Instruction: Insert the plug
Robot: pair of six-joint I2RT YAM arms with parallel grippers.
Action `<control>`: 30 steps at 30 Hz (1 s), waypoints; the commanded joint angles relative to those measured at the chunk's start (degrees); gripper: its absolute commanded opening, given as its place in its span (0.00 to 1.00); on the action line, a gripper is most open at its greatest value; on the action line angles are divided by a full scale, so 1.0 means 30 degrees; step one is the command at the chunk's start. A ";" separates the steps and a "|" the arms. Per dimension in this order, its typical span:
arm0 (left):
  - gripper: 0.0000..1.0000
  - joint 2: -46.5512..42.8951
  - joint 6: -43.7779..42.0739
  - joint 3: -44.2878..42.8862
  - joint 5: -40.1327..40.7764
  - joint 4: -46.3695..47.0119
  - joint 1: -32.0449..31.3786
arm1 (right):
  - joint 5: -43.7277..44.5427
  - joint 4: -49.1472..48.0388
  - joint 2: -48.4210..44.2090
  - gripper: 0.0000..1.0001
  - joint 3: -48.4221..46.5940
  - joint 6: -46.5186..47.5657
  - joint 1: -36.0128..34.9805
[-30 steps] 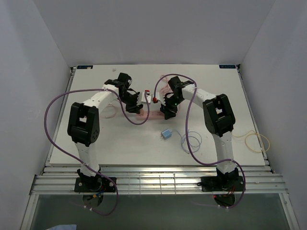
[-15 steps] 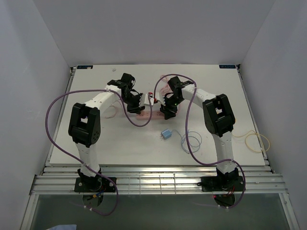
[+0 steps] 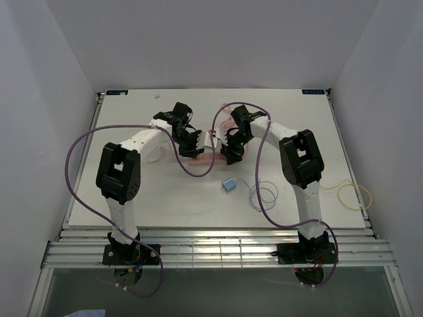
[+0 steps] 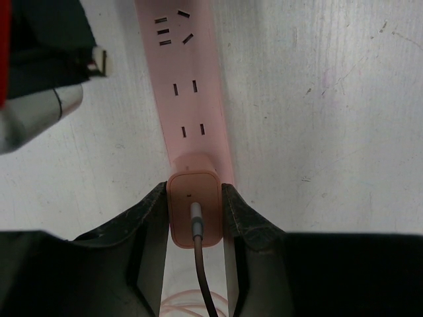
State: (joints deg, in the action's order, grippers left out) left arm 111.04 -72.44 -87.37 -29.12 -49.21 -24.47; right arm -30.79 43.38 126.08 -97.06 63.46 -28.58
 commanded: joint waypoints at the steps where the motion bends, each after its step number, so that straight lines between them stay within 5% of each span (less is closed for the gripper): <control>1: 0.00 0.1071 -0.0433 0.1028 0.0478 0.1256 -0.0516 | -0.0139 0.0483 0.0454 0.13 0.0623 0.0438 -0.0494; 30: 0.00 0.1101 0.0389 0.1643 -0.1511 0.0437 0.2092 | 0.0037 0.0425 0.0717 0.11 0.0565 0.0233 -0.0494</control>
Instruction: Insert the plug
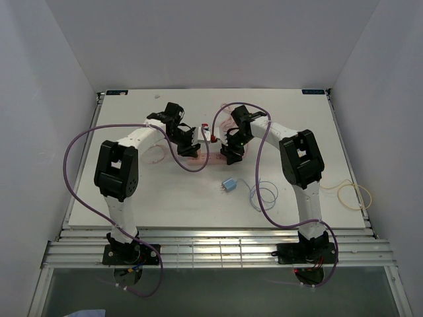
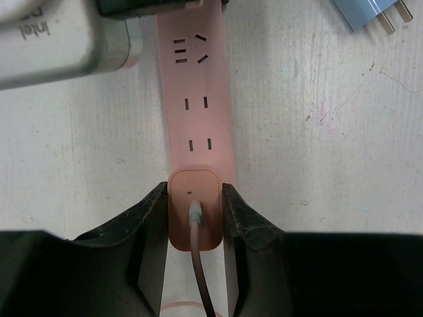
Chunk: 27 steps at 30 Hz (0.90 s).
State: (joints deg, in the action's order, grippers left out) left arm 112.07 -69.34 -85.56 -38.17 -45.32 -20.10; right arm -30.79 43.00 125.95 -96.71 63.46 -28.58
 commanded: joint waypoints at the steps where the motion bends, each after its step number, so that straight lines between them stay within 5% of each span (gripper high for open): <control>1: 0.00 0.0758 -0.0646 0.1126 0.1417 -0.0831 0.0635 | 0.0095 0.0548 0.0790 0.11 0.0390 0.0204 -0.0494; 27: 0.00 0.0406 -0.0148 0.3177 0.1620 0.1161 0.1221 | 0.0652 0.0636 0.0819 0.10 0.0067 -0.0207 -0.0875</control>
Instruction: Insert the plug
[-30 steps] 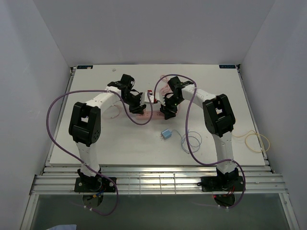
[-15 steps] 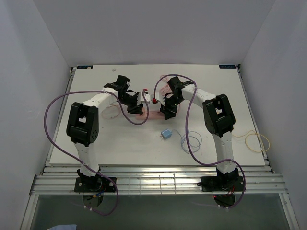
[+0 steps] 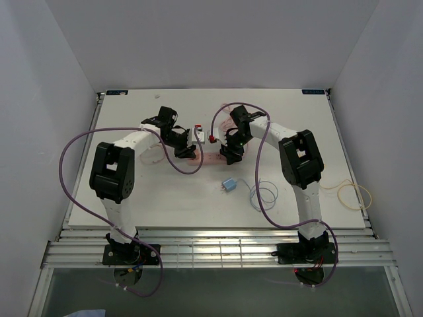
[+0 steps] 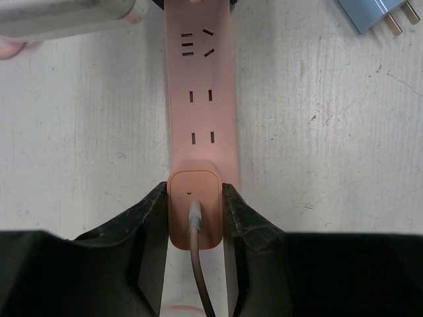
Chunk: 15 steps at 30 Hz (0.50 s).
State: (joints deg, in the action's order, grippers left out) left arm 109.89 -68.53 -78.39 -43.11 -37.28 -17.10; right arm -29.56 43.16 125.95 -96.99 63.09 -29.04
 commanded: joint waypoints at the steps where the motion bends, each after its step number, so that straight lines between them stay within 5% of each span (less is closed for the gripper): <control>1: 0.00 0.1193 -0.0418 0.0875 0.3267 -0.1491 0.0223 | 0.0215 0.0556 0.0761 0.10 0.0191 -0.0112 -0.0721; 15: 0.00 0.2014 0.0927 0.2283 0.4321 0.0122 -0.0569 | 0.0535 0.0555 0.0848 0.09 0.0133 -0.0171 -0.0780</control>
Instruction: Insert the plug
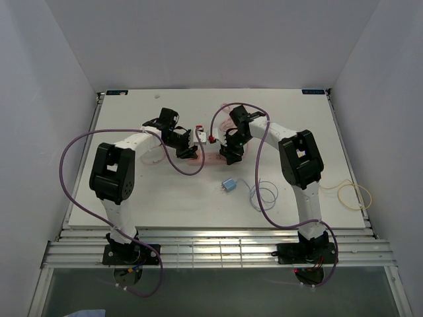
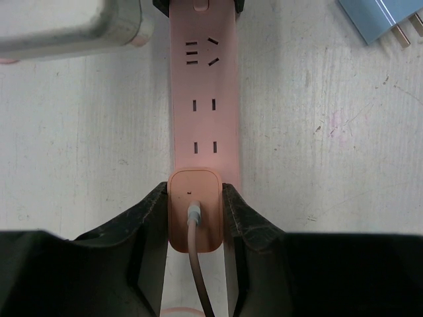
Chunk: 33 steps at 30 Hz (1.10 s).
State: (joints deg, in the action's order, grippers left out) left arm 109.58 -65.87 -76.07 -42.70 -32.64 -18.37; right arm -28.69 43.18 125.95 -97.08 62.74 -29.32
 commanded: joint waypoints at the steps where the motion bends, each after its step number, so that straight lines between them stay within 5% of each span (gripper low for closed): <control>1: 0.00 0.2116 0.0041 0.1684 0.4097 -0.1656 0.0028 | 0.0362 0.0607 0.0906 0.09 0.0075 -0.0054 -0.0714; 12: 0.00 0.1471 -0.0486 0.4410 0.3832 -0.0810 0.1317 | 0.0656 0.0929 0.1141 0.08 -0.0218 -0.0317 -0.0685; 21: 0.00 0.2232 -0.1832 0.3210 0.2456 -0.2829 0.2930 | 0.0860 0.1455 0.1346 0.08 -0.0629 -0.0464 -0.0744; 33: 0.00 0.2321 -0.2478 0.4616 0.4713 -0.2067 0.1845 | 0.1416 0.1486 0.1112 0.08 -0.0396 -0.0698 -0.0978</control>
State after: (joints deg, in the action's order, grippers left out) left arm 108.53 -71.05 -68.82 -50.02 -25.04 -14.76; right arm -25.65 45.60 126.82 -99.33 61.87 -30.39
